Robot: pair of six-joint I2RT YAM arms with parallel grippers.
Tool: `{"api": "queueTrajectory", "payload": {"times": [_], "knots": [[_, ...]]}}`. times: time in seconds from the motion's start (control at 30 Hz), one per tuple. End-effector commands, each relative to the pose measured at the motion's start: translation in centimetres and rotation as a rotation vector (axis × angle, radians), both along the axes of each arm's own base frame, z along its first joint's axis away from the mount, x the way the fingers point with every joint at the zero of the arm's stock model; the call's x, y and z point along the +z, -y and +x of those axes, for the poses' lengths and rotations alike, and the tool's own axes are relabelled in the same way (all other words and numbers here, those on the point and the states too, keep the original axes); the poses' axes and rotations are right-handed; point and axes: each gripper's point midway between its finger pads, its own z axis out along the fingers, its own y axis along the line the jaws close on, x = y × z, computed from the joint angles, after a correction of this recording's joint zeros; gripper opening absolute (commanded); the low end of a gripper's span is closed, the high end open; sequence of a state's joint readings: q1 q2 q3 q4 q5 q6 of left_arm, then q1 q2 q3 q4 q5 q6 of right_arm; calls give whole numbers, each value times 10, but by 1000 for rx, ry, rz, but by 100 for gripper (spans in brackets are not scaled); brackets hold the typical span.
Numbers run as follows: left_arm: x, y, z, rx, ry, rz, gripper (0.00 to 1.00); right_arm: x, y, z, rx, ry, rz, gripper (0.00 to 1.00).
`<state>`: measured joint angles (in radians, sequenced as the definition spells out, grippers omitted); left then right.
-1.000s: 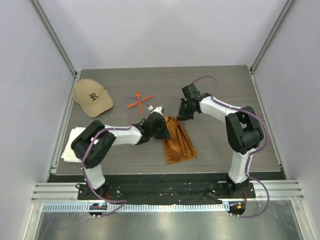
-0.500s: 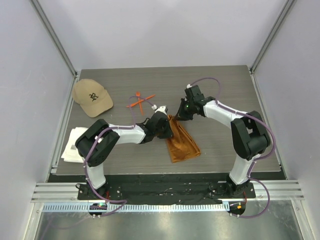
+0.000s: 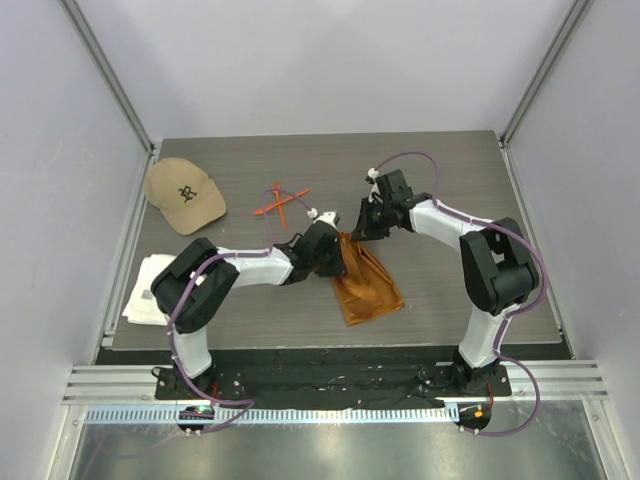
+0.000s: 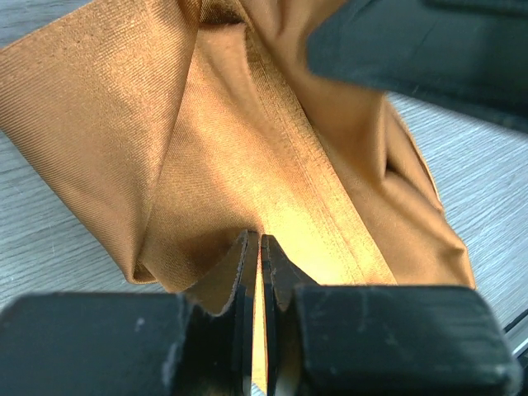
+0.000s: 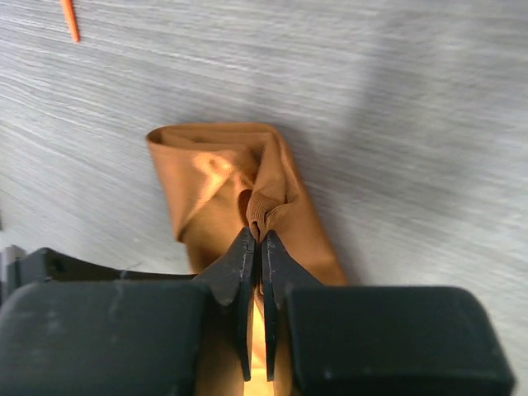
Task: Fold the napkin into a case and place the utensils inside
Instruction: Pick up the 2/3-rectangle-folded napkin at the center of the board.
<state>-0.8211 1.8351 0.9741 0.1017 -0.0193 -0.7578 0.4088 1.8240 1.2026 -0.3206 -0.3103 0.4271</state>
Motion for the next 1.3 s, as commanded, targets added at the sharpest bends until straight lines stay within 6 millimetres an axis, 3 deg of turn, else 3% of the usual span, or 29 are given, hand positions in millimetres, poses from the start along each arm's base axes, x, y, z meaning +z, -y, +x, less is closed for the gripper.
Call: {"api": "queueTrajectory", "payload": {"times": [0.0,0.1,0.2,0.47,0.9,1.03,1.13,1.17,1.27], "knots": [[11,2,-4,-39,5,14,9,5,11,18,39,86,31,10],[12,7,-7,-64,-13,0,9,5,16,29,16,139,97,19],[12,8,-7,-71,-14,-1,9,-7,16,27,22,139,130,23],[20,13,-7,-103,-10,-3,9,-9,13,35,-13,204,290,35],[14,7,0,-79,-33,-15,9,-30,28,22,-100,168,422,38],[17,8,3,-77,-29,-21,9,-29,26,21,-109,171,455,35],[27,13,8,-78,-14,-34,9,-25,28,25,-133,173,497,25],[27,13,11,-76,-14,-37,9,-22,27,26,-138,176,521,15],[28,10,21,-30,-38,-25,8,-12,24,26,-140,179,575,5]]}}
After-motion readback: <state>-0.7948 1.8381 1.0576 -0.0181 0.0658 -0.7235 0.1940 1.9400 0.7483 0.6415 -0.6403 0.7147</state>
